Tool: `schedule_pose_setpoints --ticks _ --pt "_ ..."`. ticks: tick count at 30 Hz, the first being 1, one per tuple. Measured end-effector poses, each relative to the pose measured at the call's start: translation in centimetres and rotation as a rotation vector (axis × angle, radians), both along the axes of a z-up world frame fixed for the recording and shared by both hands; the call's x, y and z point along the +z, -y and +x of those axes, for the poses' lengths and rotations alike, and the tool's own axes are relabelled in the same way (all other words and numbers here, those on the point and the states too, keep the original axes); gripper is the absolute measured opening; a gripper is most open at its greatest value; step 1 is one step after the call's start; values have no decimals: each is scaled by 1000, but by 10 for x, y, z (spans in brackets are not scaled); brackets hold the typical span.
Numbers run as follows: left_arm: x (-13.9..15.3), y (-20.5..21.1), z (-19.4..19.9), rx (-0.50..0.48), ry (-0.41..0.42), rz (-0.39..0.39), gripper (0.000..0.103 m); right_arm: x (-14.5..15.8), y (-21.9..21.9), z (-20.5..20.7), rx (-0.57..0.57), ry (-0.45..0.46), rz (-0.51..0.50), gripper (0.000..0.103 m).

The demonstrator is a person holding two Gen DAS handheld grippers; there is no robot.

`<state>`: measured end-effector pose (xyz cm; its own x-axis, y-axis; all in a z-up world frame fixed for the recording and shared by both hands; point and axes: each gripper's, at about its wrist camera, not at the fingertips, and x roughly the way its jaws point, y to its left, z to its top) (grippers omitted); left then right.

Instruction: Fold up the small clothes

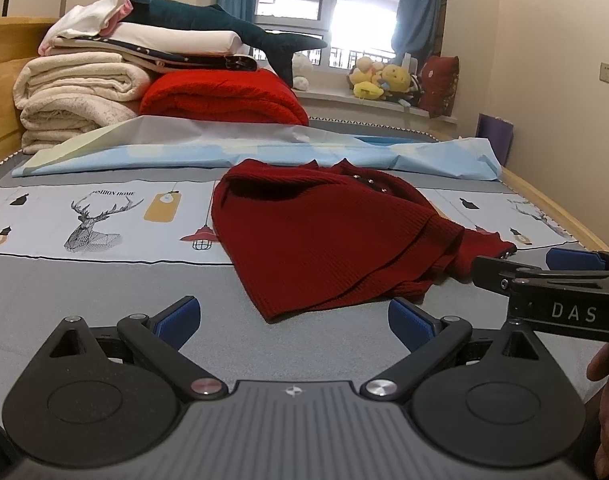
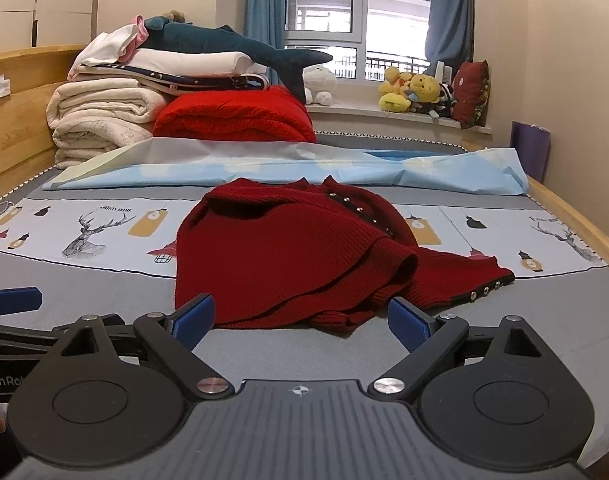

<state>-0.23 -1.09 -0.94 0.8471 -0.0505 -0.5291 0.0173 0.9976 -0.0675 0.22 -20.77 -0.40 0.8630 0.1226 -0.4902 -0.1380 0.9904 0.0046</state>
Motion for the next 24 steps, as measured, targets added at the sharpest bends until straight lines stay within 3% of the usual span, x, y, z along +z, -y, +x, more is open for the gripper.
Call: schedule_pose_setpoints --ticks 24 --pt "0 -2 0 5 -2 -5 101 -2 -2 1 4 -2 -5 94"
